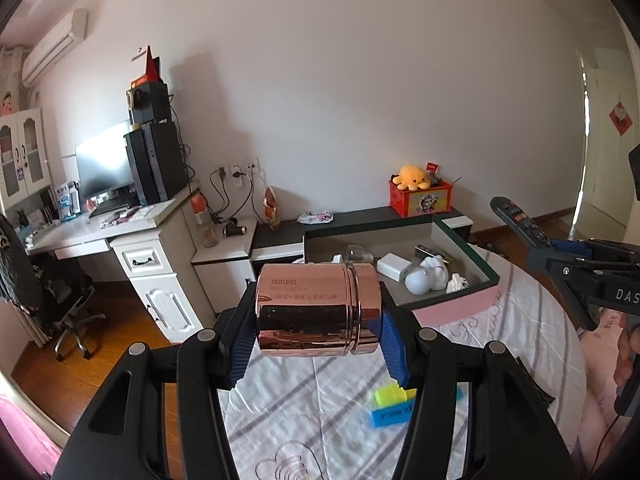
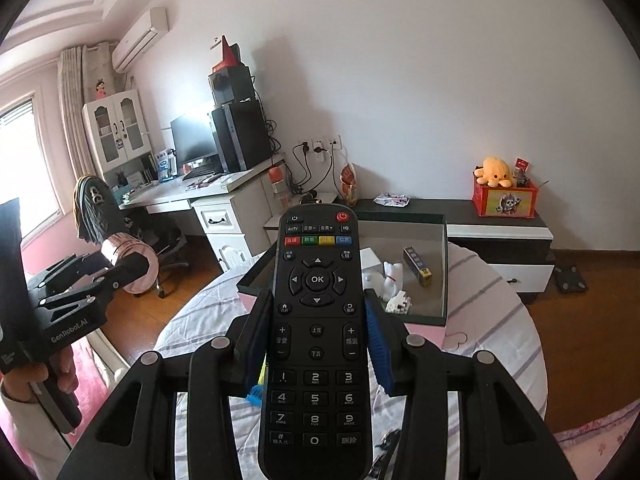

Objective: Organize rigid objects
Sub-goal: 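Carry the remote and canister into the pink box and open both tools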

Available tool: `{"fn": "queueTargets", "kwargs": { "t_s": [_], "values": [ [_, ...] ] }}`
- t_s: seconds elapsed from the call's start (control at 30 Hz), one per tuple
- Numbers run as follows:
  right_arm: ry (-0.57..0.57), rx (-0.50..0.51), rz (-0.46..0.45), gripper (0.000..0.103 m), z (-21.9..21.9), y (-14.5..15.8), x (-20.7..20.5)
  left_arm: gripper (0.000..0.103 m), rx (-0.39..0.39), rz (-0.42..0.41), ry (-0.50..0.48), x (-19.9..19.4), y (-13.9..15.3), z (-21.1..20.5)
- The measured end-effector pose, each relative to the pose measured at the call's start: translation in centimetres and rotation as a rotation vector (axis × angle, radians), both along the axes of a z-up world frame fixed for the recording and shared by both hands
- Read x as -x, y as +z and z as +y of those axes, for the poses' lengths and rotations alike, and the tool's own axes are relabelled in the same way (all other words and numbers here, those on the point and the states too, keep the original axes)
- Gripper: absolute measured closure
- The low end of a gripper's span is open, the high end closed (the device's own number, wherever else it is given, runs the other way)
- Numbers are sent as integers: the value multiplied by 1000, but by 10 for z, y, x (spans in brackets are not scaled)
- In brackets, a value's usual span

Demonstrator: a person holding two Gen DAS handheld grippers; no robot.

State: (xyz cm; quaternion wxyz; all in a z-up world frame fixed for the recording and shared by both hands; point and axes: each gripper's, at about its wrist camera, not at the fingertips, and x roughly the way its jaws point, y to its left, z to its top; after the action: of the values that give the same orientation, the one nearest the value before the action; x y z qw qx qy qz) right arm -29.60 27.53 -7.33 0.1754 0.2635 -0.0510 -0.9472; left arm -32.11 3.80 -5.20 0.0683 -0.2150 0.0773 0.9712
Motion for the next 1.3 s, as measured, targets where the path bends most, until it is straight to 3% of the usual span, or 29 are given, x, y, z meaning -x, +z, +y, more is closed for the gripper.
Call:
{"fn": "queueTargets", "kwargs": {
  "t_s": [0.43, 0.8, 0.93, 1.07, 1.3],
  "values": [
    [19, -49, -49, 58, 11, -14, 82, 48, 49, -73, -68, 102, -18, 45],
    [60, -119, -125, 58, 2, -50, 164, 48, 84, -233, -129, 196, -79, 87],
    [58, -160, -157, 58, -4, -67, 183, 48, 97, -278, -150, 209, -97, 96],
    [-15, -220, -175, 58, 0, -82, 196, 48, 118, -309, -161, 215, -110, 105],
    [-109, -271, -185, 58, 14, -91, 200, 46, 133, -300, -152, 215, -119, 110]
  ]
}}
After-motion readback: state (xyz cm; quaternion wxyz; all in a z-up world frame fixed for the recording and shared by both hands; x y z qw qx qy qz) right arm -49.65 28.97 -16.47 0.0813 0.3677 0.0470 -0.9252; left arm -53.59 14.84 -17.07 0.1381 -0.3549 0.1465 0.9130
